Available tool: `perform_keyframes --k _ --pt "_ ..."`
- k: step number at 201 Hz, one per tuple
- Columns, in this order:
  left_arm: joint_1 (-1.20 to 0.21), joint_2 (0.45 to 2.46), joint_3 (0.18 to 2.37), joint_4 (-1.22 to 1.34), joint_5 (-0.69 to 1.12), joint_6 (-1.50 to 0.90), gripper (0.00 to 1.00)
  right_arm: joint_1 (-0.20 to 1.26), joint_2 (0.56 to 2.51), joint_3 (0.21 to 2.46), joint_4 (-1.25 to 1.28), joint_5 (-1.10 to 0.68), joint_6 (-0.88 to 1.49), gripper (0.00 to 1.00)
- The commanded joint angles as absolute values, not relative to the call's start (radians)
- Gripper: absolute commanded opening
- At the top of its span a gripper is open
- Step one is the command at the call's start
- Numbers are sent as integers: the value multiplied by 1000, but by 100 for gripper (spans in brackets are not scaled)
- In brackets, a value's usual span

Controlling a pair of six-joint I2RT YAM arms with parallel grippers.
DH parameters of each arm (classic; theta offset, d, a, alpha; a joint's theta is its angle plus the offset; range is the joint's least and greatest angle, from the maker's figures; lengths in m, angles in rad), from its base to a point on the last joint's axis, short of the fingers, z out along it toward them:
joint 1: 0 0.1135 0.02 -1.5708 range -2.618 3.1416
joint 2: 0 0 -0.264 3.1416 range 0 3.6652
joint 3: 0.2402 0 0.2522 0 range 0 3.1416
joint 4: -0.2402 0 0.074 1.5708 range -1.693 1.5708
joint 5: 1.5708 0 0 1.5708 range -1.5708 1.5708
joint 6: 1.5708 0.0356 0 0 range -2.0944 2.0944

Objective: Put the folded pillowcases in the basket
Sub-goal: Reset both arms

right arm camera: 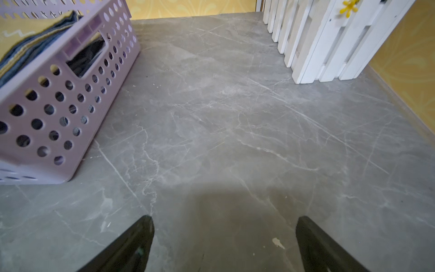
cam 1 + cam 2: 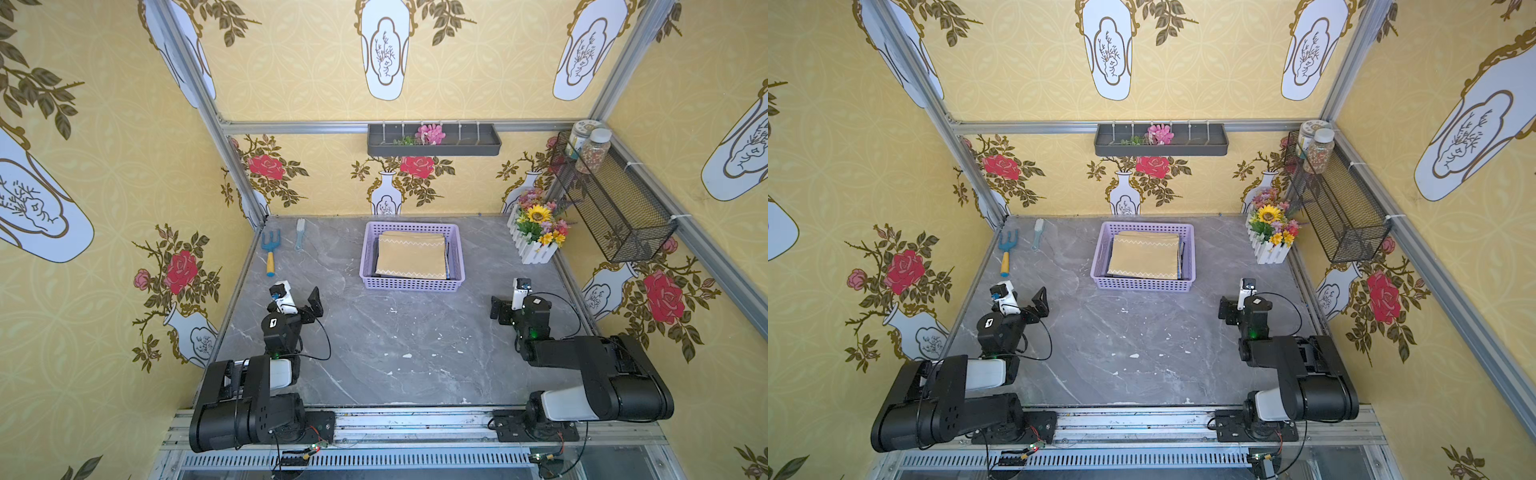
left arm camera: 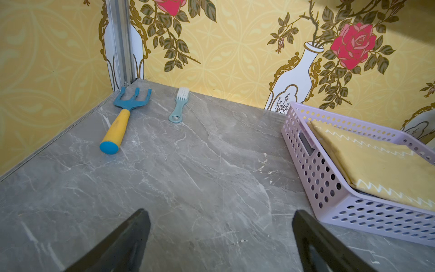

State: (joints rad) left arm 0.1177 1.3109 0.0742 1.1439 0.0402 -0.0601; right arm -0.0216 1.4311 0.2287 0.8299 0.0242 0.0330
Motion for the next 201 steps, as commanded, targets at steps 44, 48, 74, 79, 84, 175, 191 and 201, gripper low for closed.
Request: perform_keyframes --k 44,48,74,79,84,175,191,201 --pt "117 1310 77 1164 36 -53 100 -14 1437 244 889 24 31 97" --pt "117 1310 76 1165 36 -53 100 -14 1438 243 891 25 31 97" --pt "117 1310 76 1164 36 -53 100 -9 1434 244 884 32 29 97" --pt "117 1310 75 1164 36 -53 100 -9 1435 243 885 32 29 97" --pt "117 1310 74 1164 36 -53 100 -8 1434 243 884 31 29 97" --pt "115 1308 74 1164 32 -51 100 -8 1434 244 886 32 29 97" --pt "113 1307 72 1164 32 -53 100 -8 1434 242 886 31 29 97" --pt "113 1308 74 1164 31 -53 100 -7 1434 242 886 31 29 97"
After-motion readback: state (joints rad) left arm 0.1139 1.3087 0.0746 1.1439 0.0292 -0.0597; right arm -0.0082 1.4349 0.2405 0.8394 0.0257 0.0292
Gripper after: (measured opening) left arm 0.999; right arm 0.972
